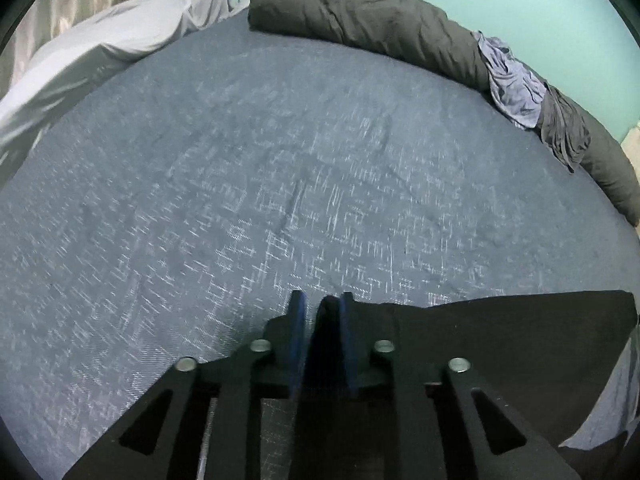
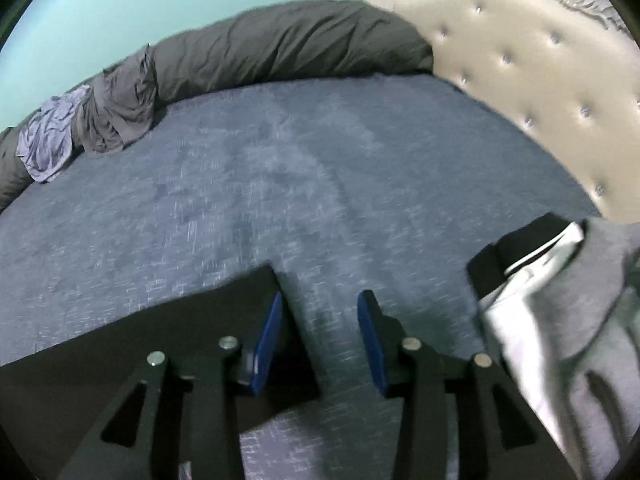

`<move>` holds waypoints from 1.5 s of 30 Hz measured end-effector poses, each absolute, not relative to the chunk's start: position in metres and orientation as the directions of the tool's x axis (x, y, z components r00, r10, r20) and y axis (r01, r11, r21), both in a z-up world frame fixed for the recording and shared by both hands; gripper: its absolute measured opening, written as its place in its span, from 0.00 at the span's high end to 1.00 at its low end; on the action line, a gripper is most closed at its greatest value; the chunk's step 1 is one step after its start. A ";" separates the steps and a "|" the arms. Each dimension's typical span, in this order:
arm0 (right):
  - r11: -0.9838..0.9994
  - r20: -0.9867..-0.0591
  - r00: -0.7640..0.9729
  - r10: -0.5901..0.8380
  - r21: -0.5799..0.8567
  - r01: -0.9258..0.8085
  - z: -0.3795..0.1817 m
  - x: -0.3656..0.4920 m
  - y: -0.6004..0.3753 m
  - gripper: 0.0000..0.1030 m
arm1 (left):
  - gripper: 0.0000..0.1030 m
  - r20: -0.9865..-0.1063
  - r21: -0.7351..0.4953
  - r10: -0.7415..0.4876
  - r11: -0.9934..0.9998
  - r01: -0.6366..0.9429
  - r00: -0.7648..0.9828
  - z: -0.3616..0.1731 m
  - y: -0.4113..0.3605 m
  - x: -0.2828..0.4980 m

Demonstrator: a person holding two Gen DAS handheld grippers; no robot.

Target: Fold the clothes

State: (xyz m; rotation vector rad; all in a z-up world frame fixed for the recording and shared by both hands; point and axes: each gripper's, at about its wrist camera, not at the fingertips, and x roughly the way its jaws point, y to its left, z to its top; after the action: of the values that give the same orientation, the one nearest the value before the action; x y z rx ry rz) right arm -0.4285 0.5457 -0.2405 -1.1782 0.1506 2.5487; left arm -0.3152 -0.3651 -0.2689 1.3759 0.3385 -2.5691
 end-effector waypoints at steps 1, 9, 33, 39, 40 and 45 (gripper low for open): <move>-0.941 -0.745 -0.614 0.260 -0.052 -0.335 -0.236 -0.425 0.544 0.61 | 0.56 -0.831 -0.094 -0.089 -0.951 0.296 -0.550 -0.265 -0.364 -0.313; -0.989 -0.745 -0.666 -0.038 0.122 -0.080 -0.240 -0.407 0.462 0.61 | 0.53 -0.781 -0.086 -0.078 -0.969 0.231 -0.620 -0.233 -0.313 -0.284; -0.954 -0.876 -0.421 -0.233 0.123 0.272 -0.311 -0.321 0.228 0.61 | 0.52 -0.860 -0.299 0.297 -0.952 -0.062 -0.416 -0.330 -0.134 -0.212; -0.955 -0.851 -0.445 -0.279 0.198 0.220 -0.259 -0.291 0.272 0.57 | 0.49 -0.845 -0.311 0.289 -0.950 -0.027 -0.450 -0.302 -0.153 -0.185; -0.956 -0.852 -0.445 -0.277 0.199 0.213 -0.252 -0.284 0.281 0.56 | 0.48 -0.842 -0.312 0.286 -0.950 -0.020 -0.457 -0.297 -0.158 -0.178; -0.966 -0.849 -0.461 -0.258 0.234 0.111 -0.232 -0.233 0.340 0.53 | 0.44 -0.834 -0.324 0.274 -0.946 0.024 -0.479 -0.274 -0.191 -0.152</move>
State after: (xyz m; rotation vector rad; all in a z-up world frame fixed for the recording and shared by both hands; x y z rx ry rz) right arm -0.2326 0.3402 -0.2321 -1.7150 0.2447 2.8779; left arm -0.1516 -0.1910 -0.2740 1.6655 0.4865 -2.7944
